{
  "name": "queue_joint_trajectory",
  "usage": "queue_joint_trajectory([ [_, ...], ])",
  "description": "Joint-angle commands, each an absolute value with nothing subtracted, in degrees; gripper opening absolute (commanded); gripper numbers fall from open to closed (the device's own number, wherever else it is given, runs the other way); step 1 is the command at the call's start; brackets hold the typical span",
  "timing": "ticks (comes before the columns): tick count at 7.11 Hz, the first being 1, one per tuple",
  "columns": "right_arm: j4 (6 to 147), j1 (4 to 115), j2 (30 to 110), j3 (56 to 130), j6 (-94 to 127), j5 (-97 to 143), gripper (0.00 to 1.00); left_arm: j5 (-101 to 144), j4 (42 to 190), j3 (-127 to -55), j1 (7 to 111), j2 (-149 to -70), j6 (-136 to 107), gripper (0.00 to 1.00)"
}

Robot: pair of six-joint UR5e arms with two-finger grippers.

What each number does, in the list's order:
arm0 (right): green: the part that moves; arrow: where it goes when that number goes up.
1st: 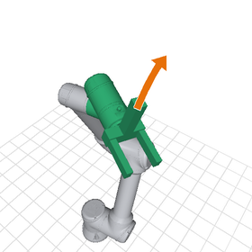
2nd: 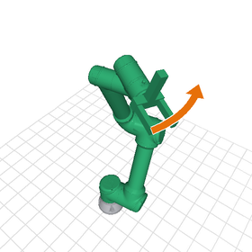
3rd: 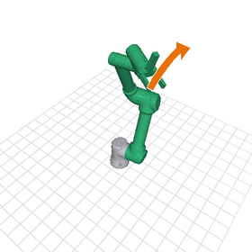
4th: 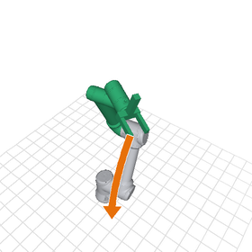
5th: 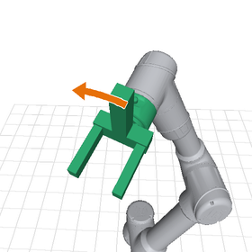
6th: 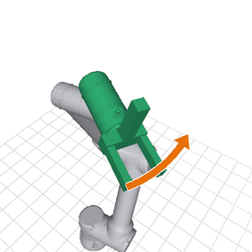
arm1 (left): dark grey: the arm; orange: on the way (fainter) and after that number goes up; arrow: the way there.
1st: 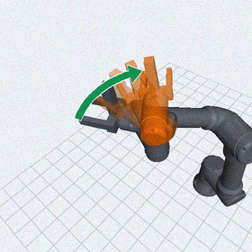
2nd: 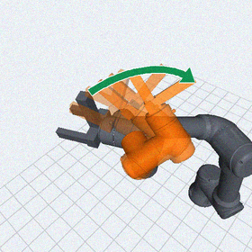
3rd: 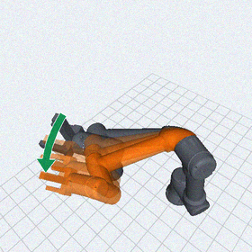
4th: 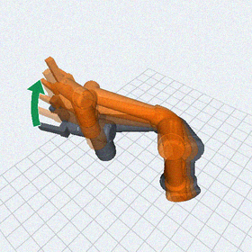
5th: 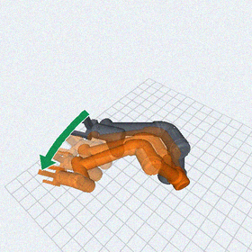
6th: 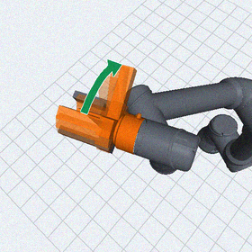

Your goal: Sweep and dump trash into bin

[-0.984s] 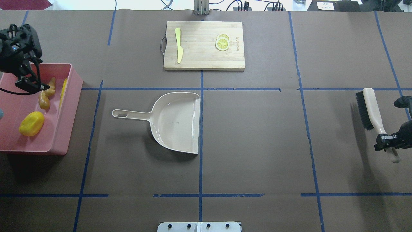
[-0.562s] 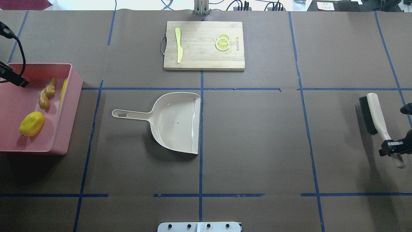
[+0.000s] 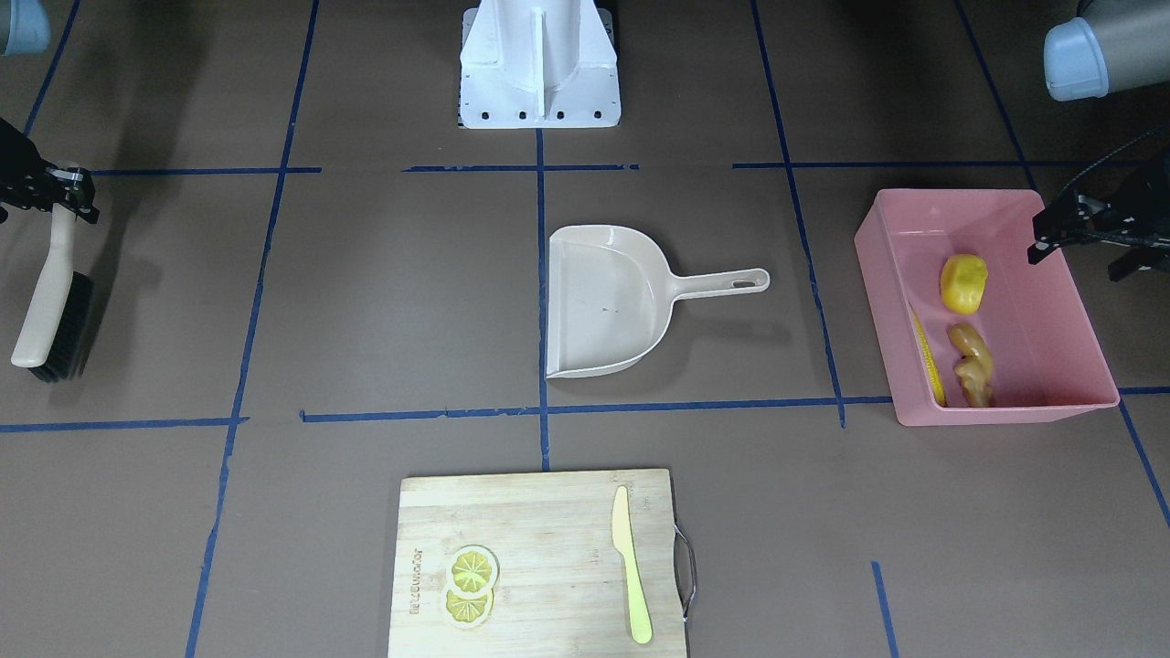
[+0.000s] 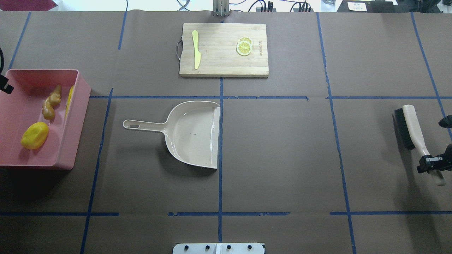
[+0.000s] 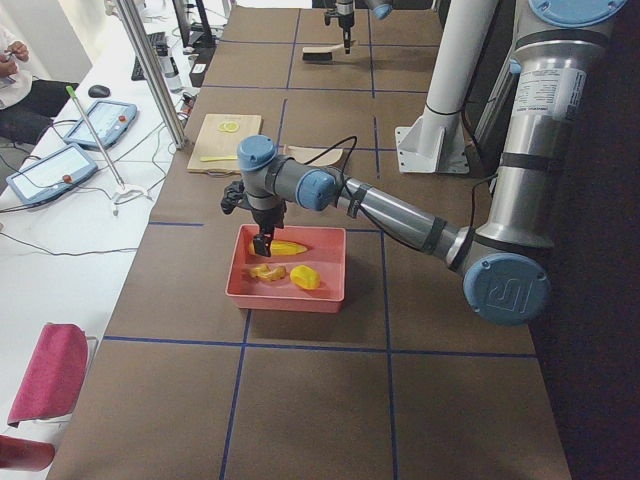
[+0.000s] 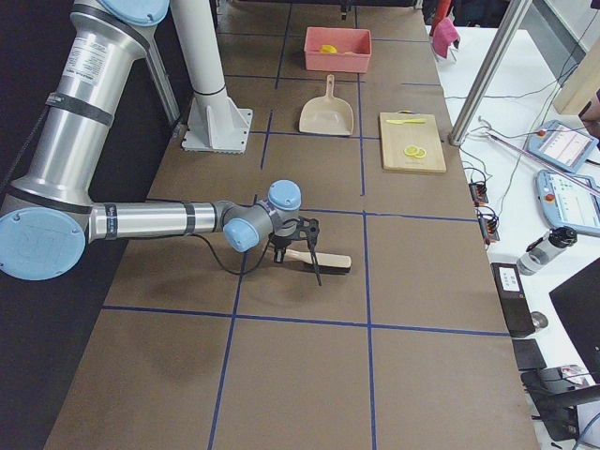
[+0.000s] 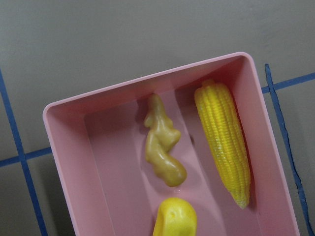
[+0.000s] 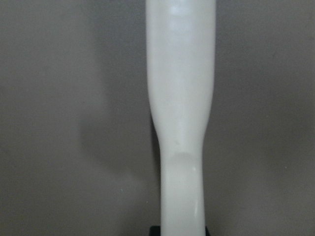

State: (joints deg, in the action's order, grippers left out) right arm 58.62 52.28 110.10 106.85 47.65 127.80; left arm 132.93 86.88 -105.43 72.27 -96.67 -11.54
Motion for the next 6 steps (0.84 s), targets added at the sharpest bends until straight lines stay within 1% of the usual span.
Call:
queue_joint_trajectory([
  [1,58.7,52.0,110.0,106.3,47.3,128.0,0.73,132.9,87.1,-105.4,72.3,-96.6,-11.6,1.00],
  [2,58.6,52.0,110.1,106.2,47.5,128.0,1.00,132.6,87.1,-105.5,72.8,-96.3,-11.6,1.00],
  [3,58.6,52.3,110.2,107.2,47.5,127.9,1.00,132.6,87.2,-105.5,74.1,-95.2,-11.5,1.00],
  [5,59.7,63.9,110.4,111.3,47.3,129.1,1.00,132.9,86.8,-105.3,79.3,-93.3,-11.3,1.00],
  [6,62.5,68.1,110.3,110.4,45.0,130.4,1.00,133.2,86.5,-104.1,82.1,-92.8,-11.3,1.00],
])
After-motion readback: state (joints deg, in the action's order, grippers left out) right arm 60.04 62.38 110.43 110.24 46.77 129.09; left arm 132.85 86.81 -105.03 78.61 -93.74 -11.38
